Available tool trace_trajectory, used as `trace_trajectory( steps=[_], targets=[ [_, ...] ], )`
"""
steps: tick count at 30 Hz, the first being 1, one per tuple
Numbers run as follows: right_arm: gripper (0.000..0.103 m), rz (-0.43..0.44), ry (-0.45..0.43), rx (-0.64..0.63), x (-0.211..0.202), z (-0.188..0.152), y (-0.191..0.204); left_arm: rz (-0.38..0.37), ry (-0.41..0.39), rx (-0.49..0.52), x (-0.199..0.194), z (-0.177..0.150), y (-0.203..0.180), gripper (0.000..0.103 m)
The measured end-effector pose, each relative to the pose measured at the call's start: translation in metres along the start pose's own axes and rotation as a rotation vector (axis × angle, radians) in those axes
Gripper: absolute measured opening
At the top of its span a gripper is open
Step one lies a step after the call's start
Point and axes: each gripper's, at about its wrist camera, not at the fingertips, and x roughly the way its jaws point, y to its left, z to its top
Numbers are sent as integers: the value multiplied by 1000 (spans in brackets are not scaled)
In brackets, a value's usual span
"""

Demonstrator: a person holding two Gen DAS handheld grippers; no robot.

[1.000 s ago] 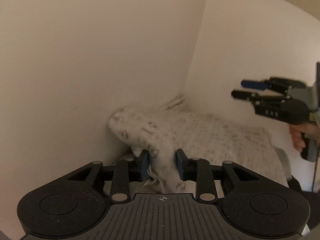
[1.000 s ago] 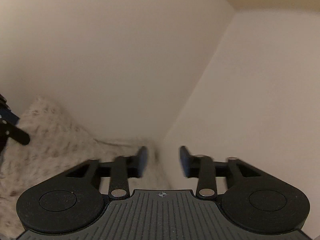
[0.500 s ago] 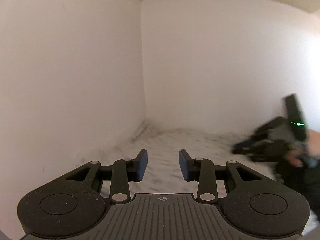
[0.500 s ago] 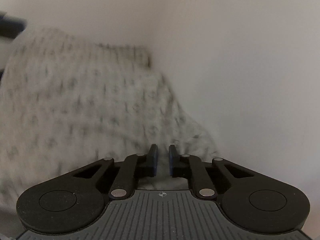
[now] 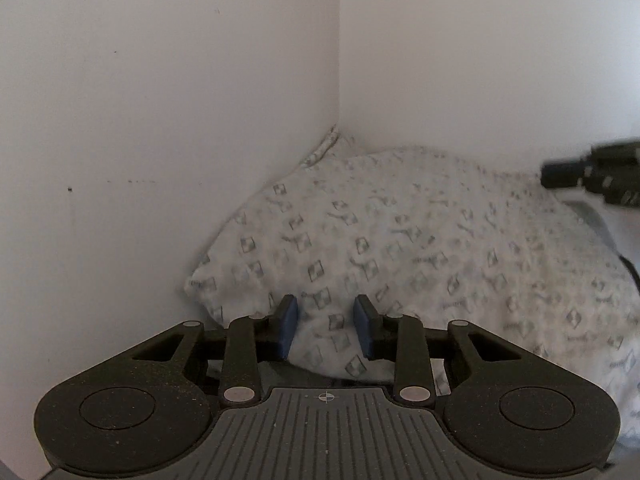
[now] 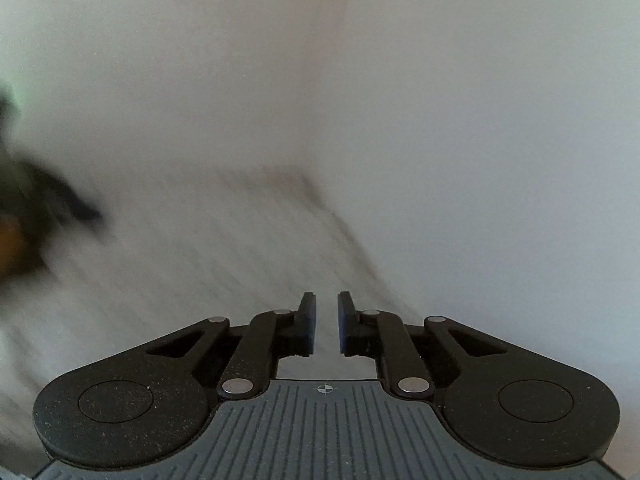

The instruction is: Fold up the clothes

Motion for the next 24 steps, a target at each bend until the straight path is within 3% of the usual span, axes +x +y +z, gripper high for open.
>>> trace_trajectory(
  steps=[2, 5, 7, 9, 13, 15, 19, 21, 24],
  targets=[
    [16, 75, 0, -12, 8, 5, 21, 5, 6, 0, -4, -5, -8, 32],
    [16, 103, 94, -80, 32, -4, 43, -16, 23, -1, -5, -7, -18, 32],
    [15, 134, 161, -59, 38, -21, 39, -38, 34, 13, -7, -9, -21, 32],
    [13, 153, 147, -15, 32, -34, 28, -67, 44, 14, -16, -10, -19, 32],
    [12, 150, 155, -55, 25, -35, 24, -142, 53, 13, -19, 1, -20, 33],
    [13, 157, 144, -39, 31, -31, 22, -131, 10, 48, -22, 12, -20, 33],
    [13, 90, 110, -54, 27, -30, 41, -29, -82, 90, -17, 32, -15, 41],
    [9, 76, 102, -64, 26, -30, 49, 79, -30, 122, 0, 30, -10, 36],
    [9, 86, 98, -49, 34, -26, 47, 104, 8, 109, 9, 11, 5, 36]
  ],
)
